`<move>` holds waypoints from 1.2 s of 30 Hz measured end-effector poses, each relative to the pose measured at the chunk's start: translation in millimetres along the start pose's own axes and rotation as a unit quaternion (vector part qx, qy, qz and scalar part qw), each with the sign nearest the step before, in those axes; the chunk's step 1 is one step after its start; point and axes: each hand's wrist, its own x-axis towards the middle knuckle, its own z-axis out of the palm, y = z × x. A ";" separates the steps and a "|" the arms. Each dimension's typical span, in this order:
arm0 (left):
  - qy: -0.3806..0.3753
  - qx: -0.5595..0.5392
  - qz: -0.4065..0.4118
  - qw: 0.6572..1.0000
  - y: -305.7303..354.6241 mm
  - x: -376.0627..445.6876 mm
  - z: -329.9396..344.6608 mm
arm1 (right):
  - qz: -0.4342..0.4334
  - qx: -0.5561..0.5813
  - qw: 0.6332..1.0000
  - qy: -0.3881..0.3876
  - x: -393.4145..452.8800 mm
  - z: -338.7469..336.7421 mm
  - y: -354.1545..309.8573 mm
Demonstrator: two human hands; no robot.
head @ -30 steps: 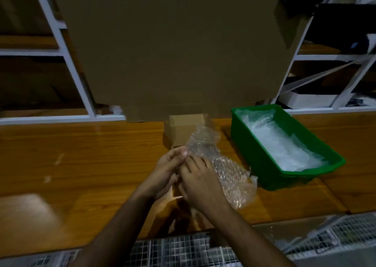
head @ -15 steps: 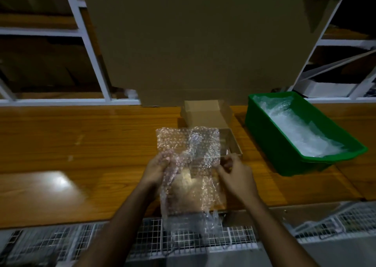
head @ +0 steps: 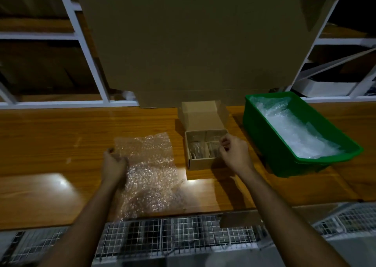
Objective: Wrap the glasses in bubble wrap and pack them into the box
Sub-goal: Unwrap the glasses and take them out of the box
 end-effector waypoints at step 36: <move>-0.242 0.017 0.329 0.913 133.9 -53.4 137.6 | 0.049 0.411 0.910 0.013 5.6 2.5 34.3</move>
